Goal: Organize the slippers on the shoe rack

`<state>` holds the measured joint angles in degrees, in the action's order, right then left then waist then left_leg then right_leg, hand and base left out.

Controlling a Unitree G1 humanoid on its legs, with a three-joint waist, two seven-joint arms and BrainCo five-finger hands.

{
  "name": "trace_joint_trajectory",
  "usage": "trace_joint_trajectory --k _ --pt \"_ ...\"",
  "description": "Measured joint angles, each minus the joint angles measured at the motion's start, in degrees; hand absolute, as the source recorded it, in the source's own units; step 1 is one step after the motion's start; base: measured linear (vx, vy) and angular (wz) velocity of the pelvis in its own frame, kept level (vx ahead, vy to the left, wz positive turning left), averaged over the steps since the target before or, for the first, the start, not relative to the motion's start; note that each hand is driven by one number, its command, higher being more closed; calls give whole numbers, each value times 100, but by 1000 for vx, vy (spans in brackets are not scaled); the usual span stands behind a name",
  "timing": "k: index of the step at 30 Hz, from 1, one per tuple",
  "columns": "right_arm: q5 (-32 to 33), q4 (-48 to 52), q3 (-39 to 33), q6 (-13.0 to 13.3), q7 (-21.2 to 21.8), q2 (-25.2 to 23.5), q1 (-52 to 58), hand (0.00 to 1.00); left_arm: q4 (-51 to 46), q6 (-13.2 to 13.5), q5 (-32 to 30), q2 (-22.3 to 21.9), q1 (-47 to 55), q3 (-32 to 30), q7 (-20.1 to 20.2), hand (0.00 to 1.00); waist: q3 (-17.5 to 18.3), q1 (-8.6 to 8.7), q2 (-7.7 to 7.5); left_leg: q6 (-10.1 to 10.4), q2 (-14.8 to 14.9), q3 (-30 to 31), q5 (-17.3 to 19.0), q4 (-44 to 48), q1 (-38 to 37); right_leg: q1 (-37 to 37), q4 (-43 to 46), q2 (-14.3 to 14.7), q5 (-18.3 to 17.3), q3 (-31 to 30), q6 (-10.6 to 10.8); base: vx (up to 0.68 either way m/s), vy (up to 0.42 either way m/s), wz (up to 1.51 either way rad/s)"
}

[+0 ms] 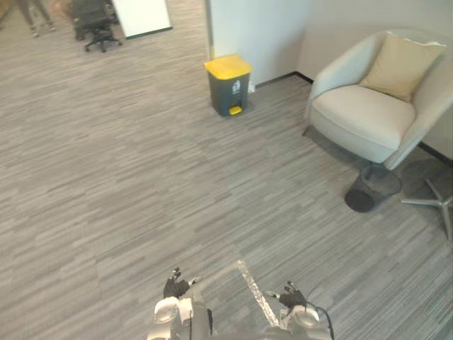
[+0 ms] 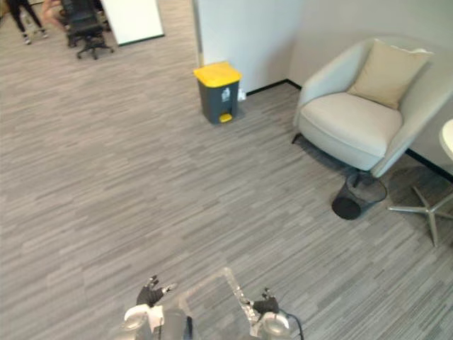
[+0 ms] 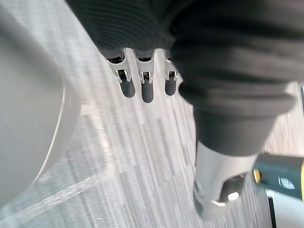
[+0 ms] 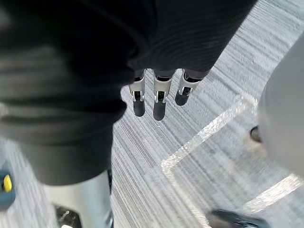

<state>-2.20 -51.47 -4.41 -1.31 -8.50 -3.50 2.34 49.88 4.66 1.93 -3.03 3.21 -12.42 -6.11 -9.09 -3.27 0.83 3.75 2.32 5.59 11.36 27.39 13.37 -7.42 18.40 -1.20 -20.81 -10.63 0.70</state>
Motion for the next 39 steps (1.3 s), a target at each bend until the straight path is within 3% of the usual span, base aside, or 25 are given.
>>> trace_joint_trajectory --k 1,3,4,6,8,10,13,14,18,21,22,24,26,28,29,30,31,34,39 --pt "-3 -2 55 -7 16 -9 35 0 13 7 2 53 -6 -29 -8 0 63 -10 -221 -54 -61 -232 105 0 -79 39 67 -118 3 -268 -2 296 331 -89" --pt "-7 -1 32 -20 9 -45 68 0 42 2 -11 128 -2 -31 -21 0 97 -33 -313 -201 -111 -640 286 -20 -248 141 245 -269 89 -677 22 265 312 -91" --pt "-8 3 33 -19 11 -44 100 0 77 -3 -18 142 -2 -30 -27 0 111 -17 -347 -275 -112 -864 365 -105 -428 194 367 -329 188 -774 138 245 260 -109" --pt "-12 -10 34 -20 24 -38 140 0 140 -3 -20 148 -1 -32 -33 0 116 -61 -348 -324 -49 -1415 388 -476 -869 433 802 -434 302 -621 255 224 216 -131" --pt "-16 -12 47 -7 69 7 99 0 182 -18 -18 143 15 -27 -43 0 120 -78 -227 -332 115 -1916 383 -858 -1272 794 1021 -475 261 244 301 141 136 -138" --pt "-24 -5 21 36 74 6 83 0 316 -32 -17 101 -13 -16 -62 0 148 -35 -113 -322 311 -2362 376 -1220 -1635 990 777 -511 217 1839 201 214 96 -117" --pt "-38 -6 -50 54 74 7 68 0 466 -38 -15 107 -83 1 -65 0 140 -24 -100 -276 372 -2614 350 -1524 -1952 1121 388 -459 310 2771 51 204 -62 -74" --pt "-50 -1 -192 71 78 6 48 0 586 -47 -14 134 -127 43 -44 0 141 23 -98 -262 396 -2649 347 -1519 -2006 1171 -67 -293 833 2707 -145 226 -155 -27" --pt "-56 -125 -464 150 70 179 14 0 572 -56 -184 -5 -132 54 -23 0 153 67 49 11 465 -2584 50 -1149 -2171 715 -231 -223 905 2681 -228 276 -147 -18" --pt "-24 -101 -505 157 65 298 114 0 400 -65 -194 -40 -39 26 -3 0 143 59 78 -27 776 -2531 -181 577 -1689 221 -491 -178 885 2507 -258 232 -93 -29" --pt "-12 -116 -467 139 58 327 80 0 259 -51 -192 -43 8 -11 2 0 142 -9 71 -213 852 -2369 50 1570 -1225 54 -658 -154 711 2176 -404 218 -20 -48" --pt "-9 -155 -439 94 53 341 42 0 133 -51 -186 -47 53 -25 -7 0 123 -30 114 -176 810 -2042 524 1938 -815 -43 -727 -115 660 1904 -377 197 55 -73" --pt "-6 -188 -437 79 48 294 21 0 -37 -21 -184 -42 110 -24 -25 0 79 -74 40 -160 553 -1714 734 1504 -547 -97 -673 -199 661 1582 -375 178 114 -96" --pt "-6 -186 -437 82 20 258 25 0 -79 -7 -177 -42 92 -8 -27 0 53 -87 -8 -129 290 -1173 655 593 -415 -135 -642 -277 627 1311 -269 165 178 -97" --pt "-7 -145 -438 88 -15 274 54 0 -51 -6 -172 -78 101 19 -32 0 100 -83 81 -56 234 -735 -66 -301 -443 -151 -617 -187 518 1176 -29 197 253 -84" --pt "-7 -163 -439 90 -35 299 75 0 35 -12 -174 -43 91 69 -15 0 130 -84 125 132 227 -540 -5 -357 -463 -158 -619 -152 416 1093 108 161 203 -54" --pt "-5 -171 -447 84 -52 225 97 0 81 -3 -171 31 30 79 -33 0 146 -42 -68 77 123 -615 -24 -346 -546 -165 -601 -277 430 1033 161 183 198 -21" --pt "-5 -179 -475 93 -62 7 200 0 142 4 -174 139 11 88 -37 0 281 -44 -358 -50 -45 -812 -59 -726 -710 -69 -585 -487 541 990 221 138 114 -16" --pt "7 -188 -676 108 -67 12 214 0 320 0 -176 137 -3 102 -39 0 326 -42 -315 -122 -116 -1035 -355 -1521 -1245 -115 -619 -582 719 935 214 46 39 -23"
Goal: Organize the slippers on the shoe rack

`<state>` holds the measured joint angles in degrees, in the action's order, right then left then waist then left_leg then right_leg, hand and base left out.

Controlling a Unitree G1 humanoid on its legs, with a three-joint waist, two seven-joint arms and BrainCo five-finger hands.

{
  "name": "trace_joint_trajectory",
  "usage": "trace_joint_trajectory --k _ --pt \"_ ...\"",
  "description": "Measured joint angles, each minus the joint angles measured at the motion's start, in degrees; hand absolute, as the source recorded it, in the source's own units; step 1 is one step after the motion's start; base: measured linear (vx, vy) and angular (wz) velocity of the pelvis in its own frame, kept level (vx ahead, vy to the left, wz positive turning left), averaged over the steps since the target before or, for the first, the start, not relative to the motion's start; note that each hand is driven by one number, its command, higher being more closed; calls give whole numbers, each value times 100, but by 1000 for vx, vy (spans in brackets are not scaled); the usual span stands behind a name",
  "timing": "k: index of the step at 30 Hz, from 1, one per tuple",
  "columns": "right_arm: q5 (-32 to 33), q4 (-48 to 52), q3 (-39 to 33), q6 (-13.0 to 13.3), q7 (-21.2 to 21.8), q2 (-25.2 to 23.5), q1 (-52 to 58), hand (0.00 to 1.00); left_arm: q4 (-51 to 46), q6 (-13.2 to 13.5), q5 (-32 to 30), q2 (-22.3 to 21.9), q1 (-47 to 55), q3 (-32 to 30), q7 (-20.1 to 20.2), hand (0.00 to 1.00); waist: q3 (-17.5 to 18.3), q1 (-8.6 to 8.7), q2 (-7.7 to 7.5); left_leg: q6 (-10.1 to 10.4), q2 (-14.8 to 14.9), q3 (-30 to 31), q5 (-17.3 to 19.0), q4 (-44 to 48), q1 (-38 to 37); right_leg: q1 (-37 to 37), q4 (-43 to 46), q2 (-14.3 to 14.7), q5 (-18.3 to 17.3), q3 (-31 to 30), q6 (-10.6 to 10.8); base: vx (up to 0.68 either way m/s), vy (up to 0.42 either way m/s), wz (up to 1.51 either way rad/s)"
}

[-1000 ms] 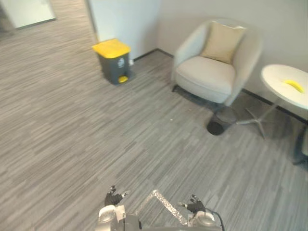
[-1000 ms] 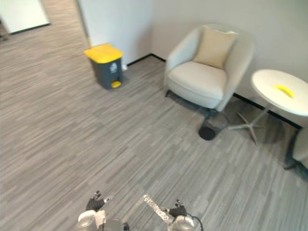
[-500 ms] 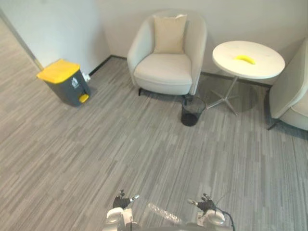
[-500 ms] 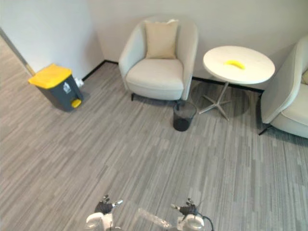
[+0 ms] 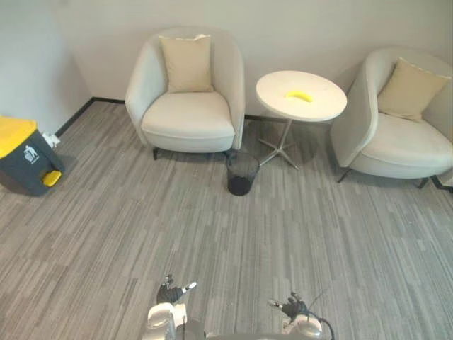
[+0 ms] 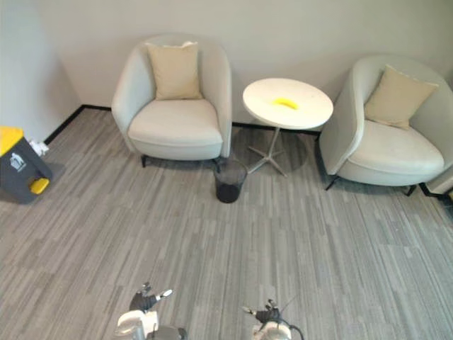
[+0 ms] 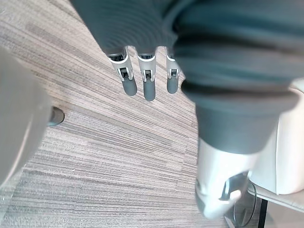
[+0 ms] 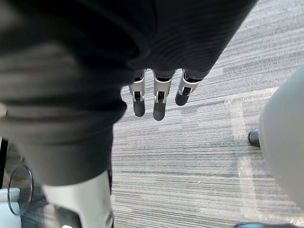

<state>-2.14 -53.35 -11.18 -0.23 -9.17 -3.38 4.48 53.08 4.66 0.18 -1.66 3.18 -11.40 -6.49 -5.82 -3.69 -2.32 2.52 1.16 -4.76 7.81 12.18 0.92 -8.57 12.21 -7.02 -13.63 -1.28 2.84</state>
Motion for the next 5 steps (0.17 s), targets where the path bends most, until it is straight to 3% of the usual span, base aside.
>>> trace_joint_trajectory --k 5 --pt "70 -11 -212 32 5 22 -2 0 116 -1 3 -45 -11 1 7 0 36 21 116 67 43 -106 -375 -675 -302 -2 -161 56 120 -47 -2 -25 -43 -13"
